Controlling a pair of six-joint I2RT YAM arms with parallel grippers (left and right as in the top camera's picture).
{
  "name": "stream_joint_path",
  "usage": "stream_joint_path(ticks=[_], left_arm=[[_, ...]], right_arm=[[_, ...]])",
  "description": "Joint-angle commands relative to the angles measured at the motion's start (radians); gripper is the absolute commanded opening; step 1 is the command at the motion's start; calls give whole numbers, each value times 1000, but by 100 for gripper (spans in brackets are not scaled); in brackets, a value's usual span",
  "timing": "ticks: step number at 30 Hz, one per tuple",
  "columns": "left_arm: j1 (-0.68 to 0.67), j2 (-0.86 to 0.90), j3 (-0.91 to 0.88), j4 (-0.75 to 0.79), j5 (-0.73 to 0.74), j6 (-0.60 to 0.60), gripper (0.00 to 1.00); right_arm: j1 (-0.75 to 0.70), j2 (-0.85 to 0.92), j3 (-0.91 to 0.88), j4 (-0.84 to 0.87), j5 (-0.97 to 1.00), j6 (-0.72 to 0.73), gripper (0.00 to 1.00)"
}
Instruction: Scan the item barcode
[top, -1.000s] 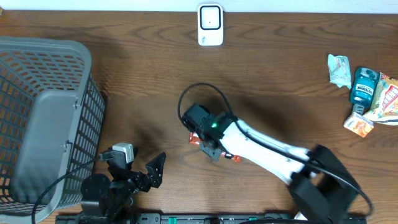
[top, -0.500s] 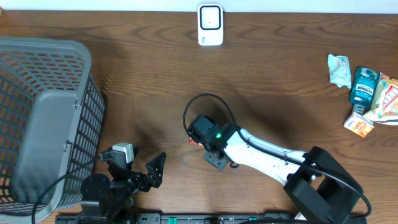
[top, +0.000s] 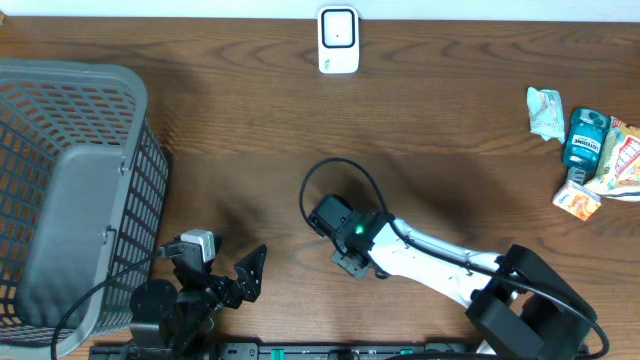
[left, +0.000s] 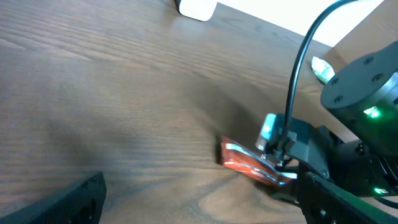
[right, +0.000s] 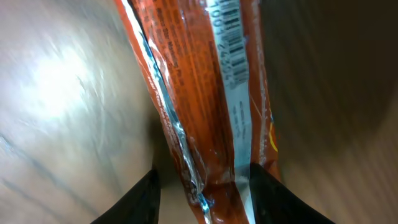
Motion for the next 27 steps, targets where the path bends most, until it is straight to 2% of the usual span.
stream_joint_path(ticks=[1, 2, 3, 4, 6, 9, 13, 18, 23, 27], left_arm=[[3, -3, 3, 0, -5, -1, 98], [3, -3, 3, 0, -5, -1, 98], [3, -3, 3, 0, -5, -1, 98], [3, -3, 3, 0, -5, -1, 98], [3, -3, 3, 0, -5, -1, 98], [3, -3, 3, 0, -5, -1, 98], [3, -3, 3, 0, -5, -1, 98], [3, -3, 3, 0, -5, -1, 98], [3, -3, 3, 0, -5, -1, 98], [3, -3, 3, 0, -5, -1, 98]], right_arm=[[-40, 133, -74, -63, -24, 38, 38], [-54, 165, -74, -70, -39, 38, 28], [-73, 203, -68, -79, -58, 38, 12], [-99, 255, -54, -92, -92, 31, 1], [-151, 328, 1, -125, -177, -12, 1], [-198, 345, 97, -176, -304, -74, 1], [-267, 312, 278, -308, -762, -299, 1], [-348, 293, 338, -347, -1070, -430, 1], [-408, 327, 332, -343, -1202, -456, 1], [-439, 354, 332, -326, -1131, -387, 1]])
